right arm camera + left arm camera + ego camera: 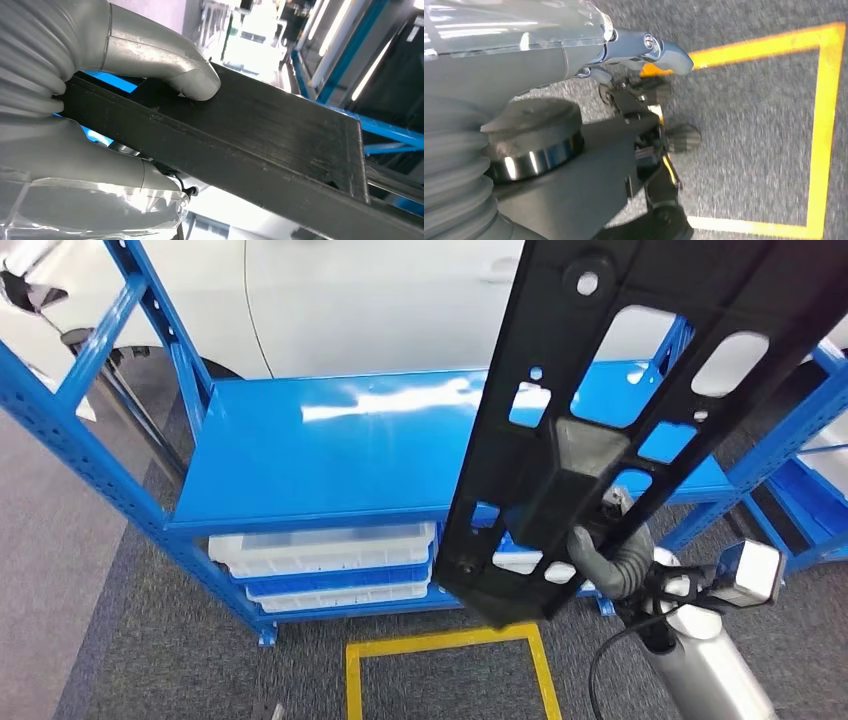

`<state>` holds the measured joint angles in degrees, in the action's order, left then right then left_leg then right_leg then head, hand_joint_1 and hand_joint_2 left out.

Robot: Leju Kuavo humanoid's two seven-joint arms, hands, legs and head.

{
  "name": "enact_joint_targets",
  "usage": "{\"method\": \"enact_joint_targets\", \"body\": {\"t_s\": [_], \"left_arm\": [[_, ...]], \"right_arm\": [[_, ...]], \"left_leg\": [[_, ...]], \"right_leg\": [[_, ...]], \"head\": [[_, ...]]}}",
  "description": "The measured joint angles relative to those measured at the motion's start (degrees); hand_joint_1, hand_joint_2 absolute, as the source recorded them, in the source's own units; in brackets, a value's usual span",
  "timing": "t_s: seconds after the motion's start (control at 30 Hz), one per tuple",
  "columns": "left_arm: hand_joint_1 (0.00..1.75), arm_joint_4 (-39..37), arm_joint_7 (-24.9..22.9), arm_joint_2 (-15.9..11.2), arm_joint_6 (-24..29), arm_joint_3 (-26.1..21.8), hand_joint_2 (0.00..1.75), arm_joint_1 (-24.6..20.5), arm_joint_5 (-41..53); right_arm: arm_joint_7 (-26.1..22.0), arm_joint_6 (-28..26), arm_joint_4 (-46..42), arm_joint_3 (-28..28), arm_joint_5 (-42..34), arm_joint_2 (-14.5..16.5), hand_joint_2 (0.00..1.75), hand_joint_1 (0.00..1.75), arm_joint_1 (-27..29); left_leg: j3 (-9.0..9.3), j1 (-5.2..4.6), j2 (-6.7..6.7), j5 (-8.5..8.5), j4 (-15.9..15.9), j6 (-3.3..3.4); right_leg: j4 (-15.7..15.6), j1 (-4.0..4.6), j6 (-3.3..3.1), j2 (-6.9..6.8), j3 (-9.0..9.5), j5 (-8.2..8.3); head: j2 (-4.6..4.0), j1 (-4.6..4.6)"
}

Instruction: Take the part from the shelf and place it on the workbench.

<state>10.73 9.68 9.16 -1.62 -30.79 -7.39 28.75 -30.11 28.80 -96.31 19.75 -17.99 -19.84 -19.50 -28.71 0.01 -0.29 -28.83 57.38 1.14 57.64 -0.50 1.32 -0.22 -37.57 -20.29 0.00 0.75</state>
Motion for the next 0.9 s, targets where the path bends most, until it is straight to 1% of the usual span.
{"method": "enact_joint_targets", "body": {"t_s": [0.03, 0.07, 0.1, 0.13, 0.17, 0.2, 0.23, 0.27, 0.3, 0.33, 0.37, 0.4, 0.43, 0.47, 0.5, 0.53, 0.57, 0.6, 0.63, 0.67, 0.7, 0.73, 0.77, 0.8, 0.83, 0.87, 0.9], "left_arm": [[0.00, 0.0, 0.0, 0.0, 0.0, -0.1, 1.75, 0.0, 0.0], [0.00, 0.0, 0.1, 0.0, 0.0, -0.1, 1.75, 0.0, -0.1], [0.00, 0.0, 0.1, 0.1, 0.0, -0.2, 1.75, 0.0, -0.1], [0.00, 0.0, 0.1, 0.1, 0.0, -0.3, 1.75, 0.0, -0.1], [0.00, 0.0, 0.1, 0.1, 0.0, -0.3, 1.75, 0.1, 0.0], [0.00, 0.0, 0.1, 0.1, 0.0, -0.4, 1.75, 0.2, 0.0], [0.00, 0.0, 0.1, 0.1, 0.0, -0.5, 1.75, 0.3, 0.0], [0.00, 0.0, 0.1, 0.1, 0.0, -0.6, 1.75, 0.3, 0.0], [0.00, 0.0, 0.1, 0.1, 0.0, -0.7, 1.75, 0.3, 0.0], [0.00, 0.0, 0.1, 0.1, 0.0, -0.8, 1.75, 0.3, 0.0], [0.00, 0.0, 0.1, 0.2, 0.0, -0.9, 1.75, 0.3, 0.0], [0.00, 0.0, 0.1, 0.2, 0.0, -0.9, 1.75, 0.3, 0.0], [0.00, 0.0, 0.1, 0.2, 0.0, -1.0, 1.75, 0.3, 0.0], [0.00, 0.0, 0.1, 0.2, 0.0, -1.0, 1.75, 0.3, 0.0], [0.00, 0.0, 0.1, 0.3, 0.0, -1.0, 1.75, 0.4, 0.0], [0.00, 0.0, 0.1, 0.3, 0.0, -1.0, 1.75, 0.4, 0.0], [0.00, 0.0, 0.1, 0.3, 0.0, -1.0, 1.75, 0.4, 0.0], [0.00, 0.0, 0.1, 0.3, 0.0, -1.0, 1.75, 0.5, 0.0], [0.00, 0.0, 0.1, 0.2, 0.0, -1.0, 1.75, 0.5, 0.0], [0.00, 0.0, 0.1, 0.2, -0.1, -1.0, 1.75, 0.5, 0.1], [0.00, 0.0, 0.1, 0.2, -0.1, -1.0, 1.75, 0.5, 0.1], [0.00, 0.0, 0.1, 0.2, -0.1, -1.0, 1.75, 0.5, 0.2], [0.00, 0.0, 0.1, 0.2, -0.1, -1.0, 1.75, 0.4, 0.2], [0.00, 0.0, 0.1, 0.2, -0.1, -1.0, 1.75, 0.4, 0.2], [0.00, 0.0, 0.1, 0.2, -0.1, -1.0, 1.75, 0.4, 0.3], [0.00, 0.0, 0.1, 0.2, -0.1, -1.0, 1.75, 0.3, 0.4], [0.00, 0.0, 0.1, 0.2, -0.1, -1.0, 1.75, 0.2, 0.4]], "right_arm": [[0.3, -0.9, 0.3, 0.0, 0.2, 0.3, 1.75, 1.75, -0.4], [0.6, -1.8, 0.5, -0.1, 0.5, 0.5, 1.75, 1.75, -0.7], [0.8, -2.5, 0.7, -0.2, 0.8, 0.6, 1.75, 1.75, -0.9], [1.0, -3.0, 0.9, -0.3, 1.0, 0.7, 1.75, 1.75, -1.1], [1.1, -3.2, 1.1, -0.3, 1.1, 0.7, 1.75, 1.75, -1.2], [1.1, -3.2, 1.3, -0.3, 1.2, 0.8, 1.75, 1.75, -1.3], [1.1, -3.2, 1.4, -0.3, 1.2, 0.9, 1.75, 1.75, -1.3], [1.2, -3.2, 1.5, -0.3, 1.2, 0.9, 1.75, 1.75, -1.3], [1.2, -3.1, 1.6, -0.3, 1.2, 0.9, 1.75, 1.75, -1.3], [1.2, -3.0, 1.7, -0.3, 1.2, 0.9, 1.75, 1.75, -1.5], [1.1, -2.8, 1.7, -0.3, 1.2, 0.9, 1.75, 1.75, -1.6], [1.1, -2.4, 1.7, -0.4, 1.2, 0.9, 1.75, 1.75, -1.8], [1.0, -1.9, 1.7, -0.4, 1.1, 0.9, 1.75, 1.75, -1.9], [0.9, -1.4, 1.7, -0.5, 0.9, 0.8, 1.75, 1.75, -2.0], [0.8, -0.9, 1.8, -0.6, 0.7, 0.7, 1.75, 1.75, -2.0], [0.7, -0.5, 1.9, -0.6, 0.5, 0.6, 1.75, 1.75, -2.0], [0.6, 0.0, 2.0, -0.7, 0.3, 0.6, 1.75, 1.75, -2.0], [0.6, 0.3, 2.0, -0.9, 0.0, 0.5, 1.75, 1.75, -1.9], [0.5, 0.7, 2.1, -1.0, -0.2, 0.5, 1.75, 1.75, -1.6], [0.5, 0.9, 2.1, -1.2, -0.3, 0.4, 1.75, 1.75, -1.3], [0.5, 1.2, 2.1, -1.3, -0.4, 0.4, 1.75, 1.75, -1.0], [0.5, 1.3, 2.1, -1.5, -0.4, 0.4, 1.75, 1.75, -0.6], [0.5, 1.5, 2.1, -1.6, -0.4, 0.3, 1.75, 1.75, -0.3], [0.5, 1.6, 2.0, -1.7, -0.4, 0.3, 1.75, 1.75, -0.1], [0.5, 1.7, 2.0, -1.8, -0.4, 0.3, 1.75, 1.75, 0.1], [0.5, 1.8, 1.8, -2.0, -0.4, 0.3, 1.75, 1.75, 0.3], [0.5, 1.9, 1.7, -2.2, -0.4, 0.2, 1.75, 1.75, 0.5]], "left_leg": [[-0.40, 0.00, 0.14, 0.67, -0.2, 0.48], [-0.95, 0.10, 0.27, 1.48, -0.5, 0.89], [-1.71, 0.19, 0.37, 2.34, -0.6, 1.18], [-2.66, 0.13, 0.41, 3.12, -0.6, 1.33], [-3.67, 0.08, 0.41, 3.88, -0.6, 1.36], [-4.69, 0.03, 0.42, 4.60, -0.5, 1.33], [-5.71, 0.00, 0.43, 5.28, -0.4, 1.27], [-6.71, -0.02, 0.45, 5.93, -0.2, 1.18], [-7.62, -0.02, 0.45, 6.52, -0.1, 1.07], [-8.39, -0.03, 0.45, 7.07, 0.2, 0.92], [-9.00, -0.09, 0.44, 7.59, 0.4, 0.72], [-9.34, -0.14, 0.43, 8.13, 0.4, 0.47], [-9.53, -0.15, 0.42, 8.69, 0.4, 0.19], [-9.62, -0.14, 0.41, 9.28, 0.2, -0.13], [-9.68, -0.15, 0.39, 9.80, 0.0, -0.48], [-9.96, -0.09, 0.34, 9.59, 0.1, -0.81], [-10.44, -0.06, 0.29, 8.27, 1.1, -1.12], [-11.23, 0.01, 0.25, 5.82, 3.2, -1.40], [-12.19, 0.14, 0.24, 2.60, 6.5, -1.62], [-13.11, 0.20, 0.25, -0.36, 10.5, -1.81], [-13.73, 0.23, 0.25, -2.16, 14.4, -1.97], [-13.71, 0.24, 0.26, -2.50, 17.1, -2.04], [-12.84, 0.23, 0.26, -1.54, 18.0, -2.01], [-11.00, 0.23, 0.25, 0.02, 16.8, -1.88], [-8.11, 0.22, 0.22, 1.20, 13.7, -1.64], [-4.60, 0.13, 0.17, 1.20, 9.2, -1.37], [-1.54, 0.03, 0.10, 0.48, 5.0, -1.09]], "right_leg": [[0.3, -0.10, 0.33, 0.14, -0.39, -0.50], [1.6, -0.18, 0.58, 0.27, -1.02, -2.15], [4.0, -0.25, 0.76, 0.36, -1.91, -4.84], [7.4, -0.24, 0.89, 0.36, -2.93, -8.11], [11.4, -0.27, 0.99, 0.35, -3.81, -10.73], [14.8, -0.28, 1.05, 0.33, -4.25, -12.09], [16.7, -0.27, 1.05, 0.33, -3.94, -11.99], [16.7, -0.26, 0.99, 0.33, -2.65, -10.78], [14.6, -0.24, 0.86, 0.32, -0.34, -9.21], [10.8, -0.21, 0.64, 0.31, 2.85, -8.31], [6.1, -0.07, 0.37, 0.29, 6.28, -8.46], [2.4, 0.08, 0.08, 0.26, 8.80, -9.03], [-0.2, 0.27, -0.23, 0.28, 10.33, -9.75], [-1.4, 0.47, -0.55, 0.30, 10.74, -9.97], [-1.4, 0.40, -0.93, 0.28, 10.35, -9.43], [-1.5, 0.31, -1.32, 0.22, 9.96, -8.79], [-1.7, 0.19, -1.75, 0.12, 9.40, -8.05], [-1.8, 0.05, -2.09, 0.03, 8.68, -7.25], [-1.8, 0.08, -2.31, -0.03, 7.84, -6.52], [-1.7, 0.11, -2.44, -0.04, 6.91, -5.79], [-1.6, 0.16, -2.45, -0.04, 5.94, -5.06], [-1.5, 0.21, -2.42, -0.03, 4.93, -4.35], [-1.3, 0.25, -2.34, -0.01, 3.88, -3.68], [-1.0, 0.30, -2.23, 0.03, 2.85, -3.06], [-0.7, 0.32, -2.07, 0.07, 1.92, -2.50], [-0.4, 0.41, -1.85, 0.12, 1.13, -2.02], [-0.1, 0.47, -1.57, 0.13, 0.56, -1.54]], "head": [[0.00, 0.01], [0.00, 0.01], [0.00, 0.00], [0.00, -0.01], [0.00, -0.01], [0.00, -0.01], [0.00, -0.01], [0.00, -0.01], [0.00, -0.01], [0.00, -0.01], [0.00, 0.00], [0.00, 0.00], [0.00, 0.01], [0.00, 0.01], [0.00, 0.00], [0.00, 0.01], [0.00, 0.01], [0.00, 0.01], [0.00, 0.01], [0.00, 0.01], [0.00, 0.01], [0.00, 0.01], [0.00, 0.01], [0.00, 0.01], [0.00, 0.01], [0.00, 0.01], [0.00, 0.01]]}}
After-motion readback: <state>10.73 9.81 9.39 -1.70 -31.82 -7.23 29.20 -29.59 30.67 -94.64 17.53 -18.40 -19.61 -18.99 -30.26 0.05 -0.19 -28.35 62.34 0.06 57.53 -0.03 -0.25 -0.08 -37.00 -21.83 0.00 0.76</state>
